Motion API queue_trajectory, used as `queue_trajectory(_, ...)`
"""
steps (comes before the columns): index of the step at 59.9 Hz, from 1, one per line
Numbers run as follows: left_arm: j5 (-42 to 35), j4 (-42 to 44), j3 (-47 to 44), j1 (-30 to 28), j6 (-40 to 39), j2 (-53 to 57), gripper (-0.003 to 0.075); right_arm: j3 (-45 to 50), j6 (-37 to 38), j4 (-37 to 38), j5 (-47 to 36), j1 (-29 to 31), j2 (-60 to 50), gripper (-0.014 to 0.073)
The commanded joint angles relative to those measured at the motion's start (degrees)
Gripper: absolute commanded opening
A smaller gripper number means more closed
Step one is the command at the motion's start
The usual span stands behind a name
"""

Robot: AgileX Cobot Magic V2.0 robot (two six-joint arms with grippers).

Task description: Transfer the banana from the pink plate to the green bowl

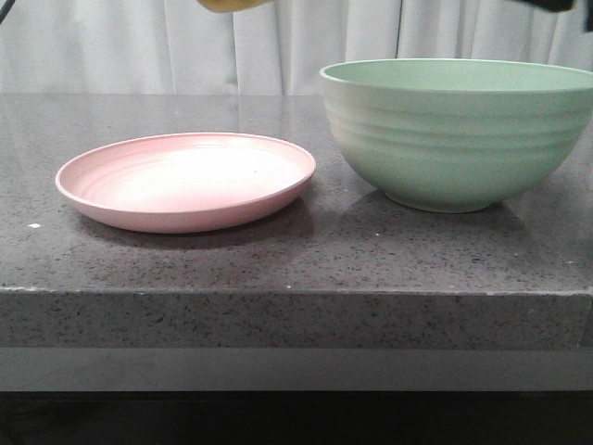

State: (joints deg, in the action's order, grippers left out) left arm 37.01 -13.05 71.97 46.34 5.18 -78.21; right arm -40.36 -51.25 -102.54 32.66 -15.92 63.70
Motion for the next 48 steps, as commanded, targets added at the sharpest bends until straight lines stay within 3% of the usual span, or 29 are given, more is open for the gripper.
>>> queue_trajectory(1, -3.87, -0.94, 1.76, 0.57, -0.38, 2.04, 0.0112, -4.1, -1.26, -7.32, 5.6, -0.17, 2.63, 0.058)
queue_trajectory(15, -3.87, -0.94, 1.76, 0.57, -0.38, 2.04, 0.0112, -7.2, -1.26, -7.32, 8.71, -0.24, 5.77, 0.0544)
queue_trajectory(31, -3.87, -0.94, 1.76, 0.57, -0.38, 2.04, 0.0142, -7.2, -1.26, -7.32, 9.03, -0.24, 5.77, 0.0174)
queue_trajectory(36, -3.87, -0.84, 1.76, 0.57, -0.38, 2.04, 0.0225, -7.2, -1.26, -7.32, 9.03, -0.24, 5.77, 0.0122)
queue_trajectory(48, -3.87, -0.84, 1.76, 0.57, -0.38, 2.04, 0.0519, -7.74, -2.52, -7.23, 5.93, -0.11, 5.77, 0.0122)
